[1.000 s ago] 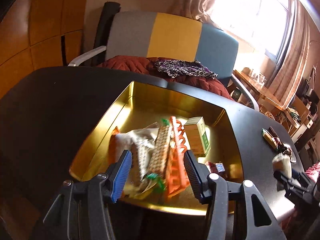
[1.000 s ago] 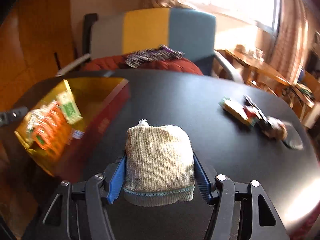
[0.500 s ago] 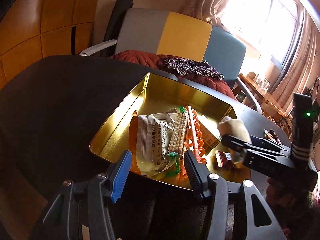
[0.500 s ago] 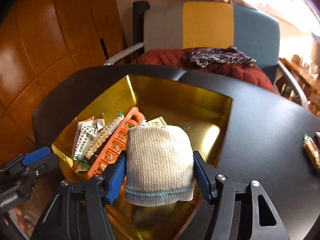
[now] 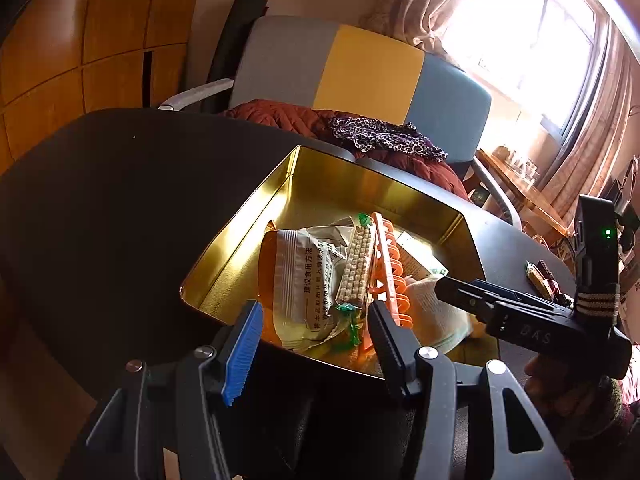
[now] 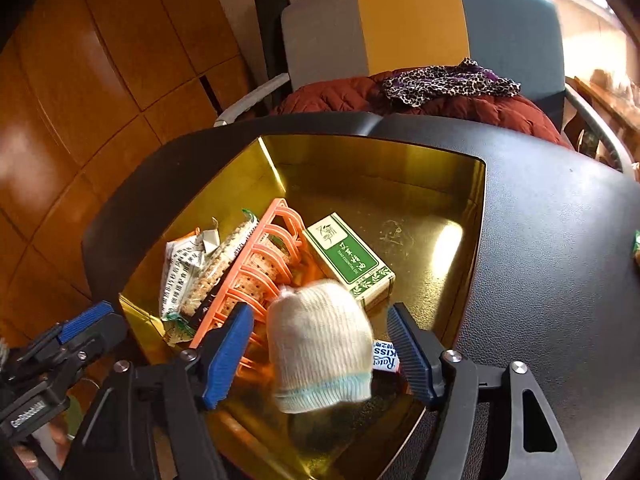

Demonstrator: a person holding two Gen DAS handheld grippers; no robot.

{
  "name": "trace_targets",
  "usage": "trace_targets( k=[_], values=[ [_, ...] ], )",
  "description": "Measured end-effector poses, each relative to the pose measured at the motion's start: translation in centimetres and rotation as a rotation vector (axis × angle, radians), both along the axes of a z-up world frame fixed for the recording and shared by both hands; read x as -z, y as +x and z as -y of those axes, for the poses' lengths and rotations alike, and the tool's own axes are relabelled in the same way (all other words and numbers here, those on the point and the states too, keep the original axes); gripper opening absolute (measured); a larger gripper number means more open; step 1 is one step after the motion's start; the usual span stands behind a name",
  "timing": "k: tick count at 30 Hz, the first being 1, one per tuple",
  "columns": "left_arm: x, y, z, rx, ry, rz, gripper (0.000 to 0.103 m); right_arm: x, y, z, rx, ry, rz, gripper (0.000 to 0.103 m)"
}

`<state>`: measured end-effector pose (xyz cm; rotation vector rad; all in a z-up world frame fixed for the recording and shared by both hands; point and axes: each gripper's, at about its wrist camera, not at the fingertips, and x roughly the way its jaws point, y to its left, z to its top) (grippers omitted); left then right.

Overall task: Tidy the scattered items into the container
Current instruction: 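Carry the white sock into the gold tray and open the right tool, then reach the right tool to the cracker pack topped with chocolate and grasp it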

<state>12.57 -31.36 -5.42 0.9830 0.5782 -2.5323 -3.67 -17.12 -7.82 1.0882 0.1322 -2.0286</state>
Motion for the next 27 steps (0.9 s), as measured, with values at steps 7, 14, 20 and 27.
trace_targets(
  k=[7, 14, 20, 27],
  values=[
    [-0.7, -0.5, -1.5, 0.039, -0.021, 0.004, 0.056, -1.9, -0.3, -2.6, 0.051, -0.044, -0.055, 0.076],
    [-1.5, -2.3, -4.1, 0.120, -0.034, 0.017, 0.057, -3.0, -4.2, -12.0, 0.266, -0.029, -0.133, 0.080],
    [-2.1, -5.1, -7.5, 0.211, -0.057, 0.034, 0.057, -2.2, -10.9, -22.2, 0.495, 0.106, -0.175, 0.080],
    [-2.2, -8.9, -11.7, 0.314, -0.072, 0.074, 0.057, -2.0, -20.8, -29.2, 0.642, 0.178, -0.149, 0.080]
  ],
)
